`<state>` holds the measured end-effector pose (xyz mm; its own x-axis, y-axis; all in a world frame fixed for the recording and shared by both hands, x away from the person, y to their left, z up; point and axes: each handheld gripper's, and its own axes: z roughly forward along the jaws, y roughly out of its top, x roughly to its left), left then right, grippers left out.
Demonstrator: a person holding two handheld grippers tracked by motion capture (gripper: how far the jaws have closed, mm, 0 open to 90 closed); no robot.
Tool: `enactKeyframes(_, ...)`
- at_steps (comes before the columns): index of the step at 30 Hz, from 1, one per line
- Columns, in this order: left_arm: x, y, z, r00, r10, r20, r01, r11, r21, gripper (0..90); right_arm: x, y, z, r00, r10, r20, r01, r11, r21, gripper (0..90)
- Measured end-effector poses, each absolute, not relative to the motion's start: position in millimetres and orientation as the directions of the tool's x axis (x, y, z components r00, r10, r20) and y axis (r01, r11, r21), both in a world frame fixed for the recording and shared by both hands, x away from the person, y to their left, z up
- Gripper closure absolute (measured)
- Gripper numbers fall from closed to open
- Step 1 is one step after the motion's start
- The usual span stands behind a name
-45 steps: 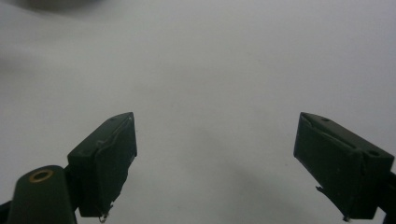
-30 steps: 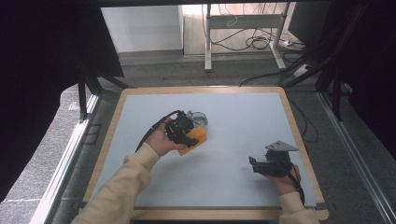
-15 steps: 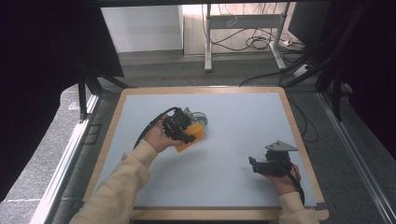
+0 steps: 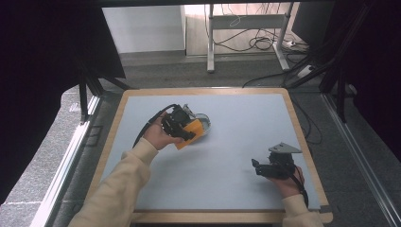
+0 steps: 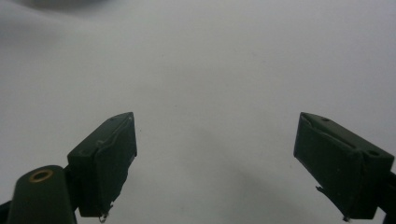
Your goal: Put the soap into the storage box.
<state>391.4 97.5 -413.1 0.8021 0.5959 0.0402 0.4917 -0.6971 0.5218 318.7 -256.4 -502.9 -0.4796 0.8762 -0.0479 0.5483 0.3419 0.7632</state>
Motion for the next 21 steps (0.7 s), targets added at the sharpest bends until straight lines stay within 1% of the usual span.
enactKeyframes(13, 403.2, 112.6, -413.4, 0.78, 0.626, 0.013, 0.52, -0.659, 0.543, 62.1, 317.9, -255.4, -502.3, -0.492, 0.87, -0.043, 0.54, 0.343, 0.769, 13.5)
enactKeyframes(21, 414.3, 120.1, -412.2, 0.777, 0.628, 0.041, 0.509, -0.664, 0.548, 62.0, 318.3, -256.1, -502.5, -0.489, 0.871, -0.042, 0.541, 0.341, 0.769, 13.5)
